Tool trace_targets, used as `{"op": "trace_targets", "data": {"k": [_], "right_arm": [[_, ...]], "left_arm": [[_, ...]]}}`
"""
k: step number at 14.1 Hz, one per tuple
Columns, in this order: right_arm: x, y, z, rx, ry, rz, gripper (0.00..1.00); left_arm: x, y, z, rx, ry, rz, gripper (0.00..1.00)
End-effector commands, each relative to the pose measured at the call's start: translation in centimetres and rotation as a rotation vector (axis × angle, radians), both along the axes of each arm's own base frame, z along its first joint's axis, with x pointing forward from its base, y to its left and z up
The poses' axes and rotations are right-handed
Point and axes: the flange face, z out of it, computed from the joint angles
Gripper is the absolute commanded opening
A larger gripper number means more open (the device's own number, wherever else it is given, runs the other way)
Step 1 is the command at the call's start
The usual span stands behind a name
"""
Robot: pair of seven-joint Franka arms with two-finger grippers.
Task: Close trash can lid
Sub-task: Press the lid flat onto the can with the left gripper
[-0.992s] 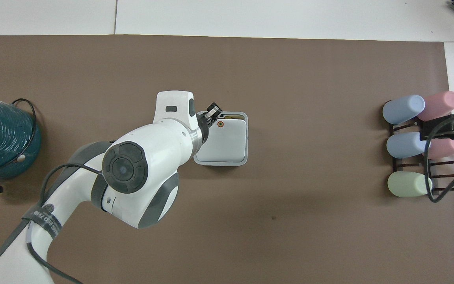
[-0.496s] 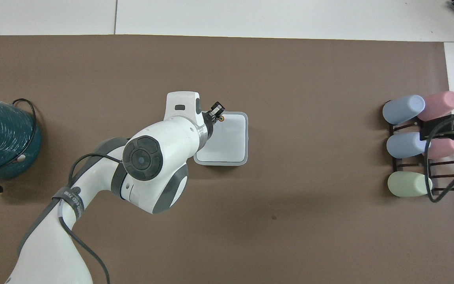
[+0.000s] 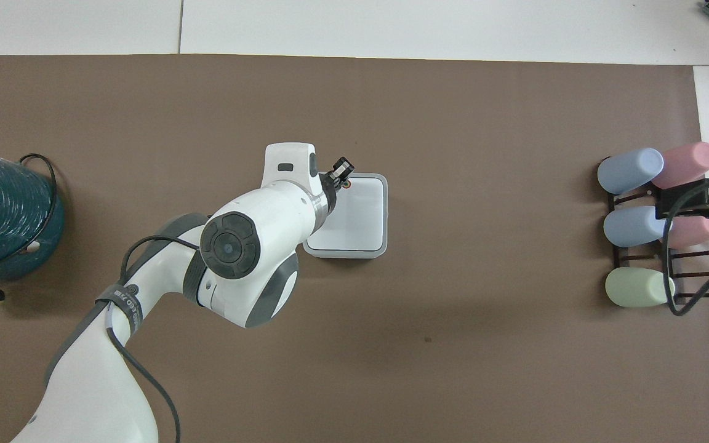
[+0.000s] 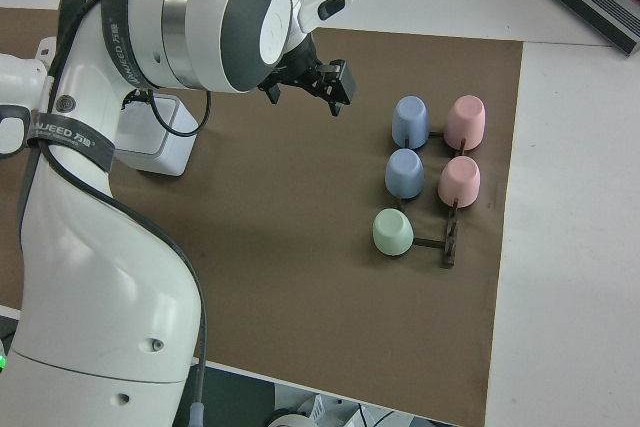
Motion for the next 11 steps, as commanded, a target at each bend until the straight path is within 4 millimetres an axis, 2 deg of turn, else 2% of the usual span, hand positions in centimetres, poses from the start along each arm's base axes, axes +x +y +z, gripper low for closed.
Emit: {"op": "trace_targets", "data": {"k": [1, 4, 6, 9, 11], "right_arm": [[-0.4, 0.0, 0.3, 0.002, 0.003, 0.016, 1.0], [-0.4, 0.0, 0.3, 0.002, 0.003, 0.016, 1.0], [-0.4, 0.0, 0.3, 0.002, 0.005, 0.016, 1.0], [-0.4, 0.0, 0.3, 0.002, 0.003, 0.016, 1.0], [-0.4, 0.0, 0.3, 0.002, 0.005, 0.016, 1.0]], "left_arm": [[1.2, -0.4, -0.9, 0.023, 0.042, -0.004, 0.0], [1.7, -0.6, 2.7, 0.07, 0.116, -0.021, 0.0], [1.4, -0.4, 4.9, 0.09, 0.143, -0.027, 0.0], [0.4, 1.0, 8.0, 0.124, 0.181, -0.029, 0.0], [0.1, 2.1, 10.8, 0.197, 0.205, -0.045, 0.0]]}}
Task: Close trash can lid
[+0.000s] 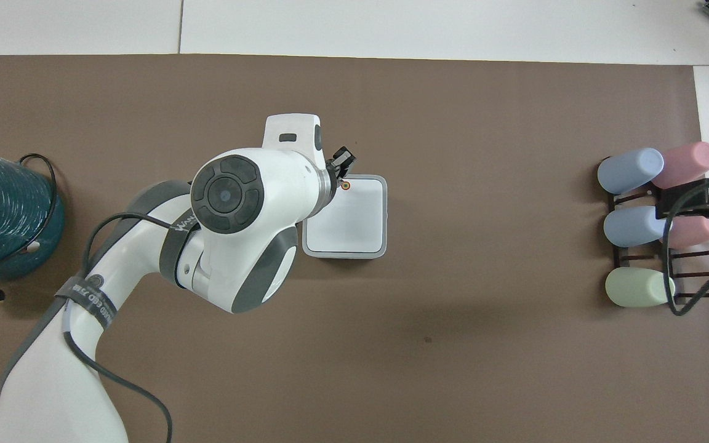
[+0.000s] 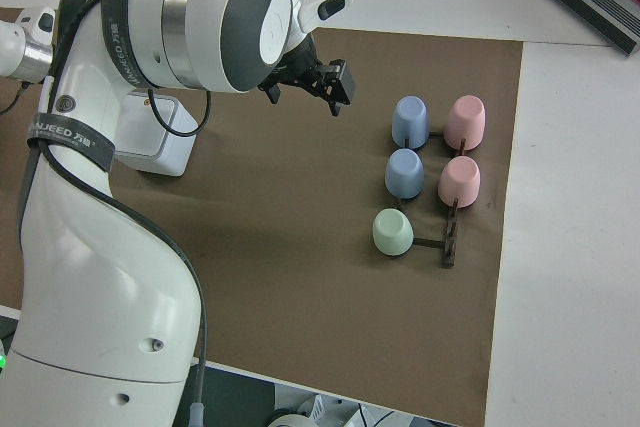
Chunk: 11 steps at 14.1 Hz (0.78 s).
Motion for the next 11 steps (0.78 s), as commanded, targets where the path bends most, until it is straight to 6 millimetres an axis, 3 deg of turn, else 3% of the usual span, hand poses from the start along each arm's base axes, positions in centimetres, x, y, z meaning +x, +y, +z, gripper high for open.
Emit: {"op": "trace_targets", "data": {"k": [1, 3, 5, 8, 11], "right_arm": [[-0.4, 0.0, 0.3, 0.002, 0.003, 0.016, 1.0], [-0.4, 0.0, 0.3, 0.002, 0.005, 0.016, 1.0], [-0.4, 0.0, 0.3, 0.002, 0.003, 0.016, 1.0], [-0.4, 0.0, 0.3, 0.002, 0.003, 0.016, 1.0], [-0.4, 0.0, 0.3, 0.002, 0.003, 0.016, 1.0]], "left_arm": [[-0.3, 2.8, 4.6, 0.093, 0.038, -0.022, 0.0], [-0.6, 6.5, 8.4, 0.133, 0.047, -0.07, 0.0], [-1.2, 11.4, 11.5, 0.177, 0.07, -0.133, 0.0], [-1.5, 18.8, 14.6, 0.239, 0.123, -0.266, 0.0], [-1.4, 25.0, 16.3, 0.283, 0.166, -0.455, 0.0]]}}
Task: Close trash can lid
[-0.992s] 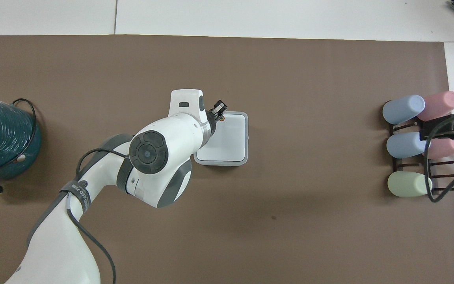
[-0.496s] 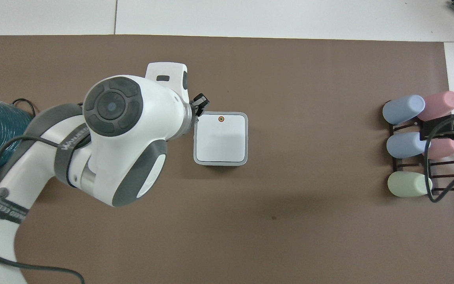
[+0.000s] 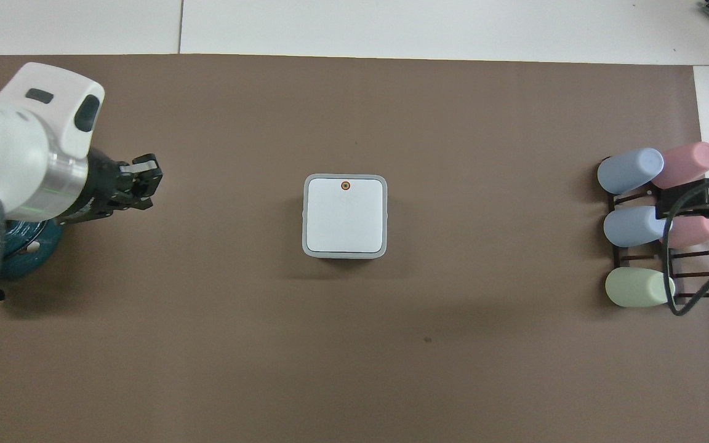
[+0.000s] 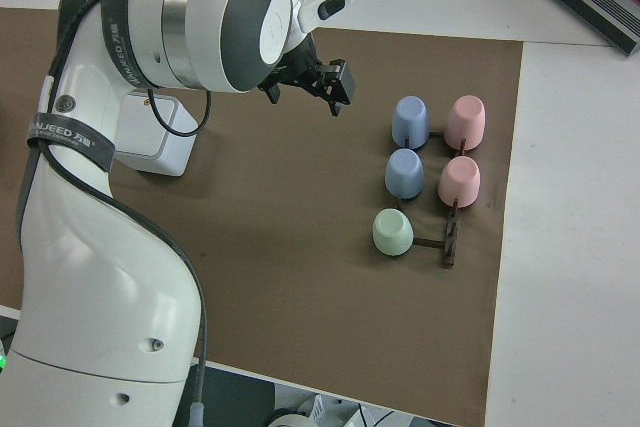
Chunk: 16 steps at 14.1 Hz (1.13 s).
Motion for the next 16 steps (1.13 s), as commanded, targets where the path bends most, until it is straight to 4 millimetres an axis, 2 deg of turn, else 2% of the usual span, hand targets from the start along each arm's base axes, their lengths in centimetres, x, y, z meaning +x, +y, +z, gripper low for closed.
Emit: {"op": "trace_targets", "data": {"k": [1, 3, 6, 8, 9, 10, 12, 16], "right_arm": [[-0.4, 0.0, 0.2, 0.002, 0.005, 0.016, 1.0], [-0.4, 0.0, 0.3, 0.002, 0.003, 0.016, 1.0], [-0.4, 0.0, 0.3, 0.002, 0.003, 0.016, 1.0], [-0.4, 0.0, 0.2, 0.002, 0.005, 0.016, 1.0], [-0.4, 0.0, 0.2, 0.002, 0.005, 0.016, 1.0], [-0.4, 0.0, 0.3, 0.002, 0.003, 0.016, 1.0], [-0.4, 0.0, 0.3, 0.002, 0.003, 0.016, 1.0], [-0.4, 0.0, 0.2, 0.002, 0.005, 0.016, 1.0]], "left_arm": [[0.3, 3.9, 0.6, 0.031, 0.044, -0.159, 0.0], [0.5, 6.4, 0.6, 0.035, 0.056, -0.243, 0.0], [-0.3, 8.0, 1.8, 0.04, 0.038, -0.313, 0.01], [-0.4, 8.1, 1.8, 0.04, 0.039, -0.325, 0.11], [-0.4, 8.0, 1.7, 0.04, 0.04, -0.327, 0.24], [-0.4, 7.9, 1.7, 0.04, 0.042, -0.33, 0.3], [-0.4, 7.9, 1.7, 0.04, 0.04, -0.348, 0.58], [-0.2, 7.9, 1.7, 0.042, 0.023, -0.439, 0.68]]}}
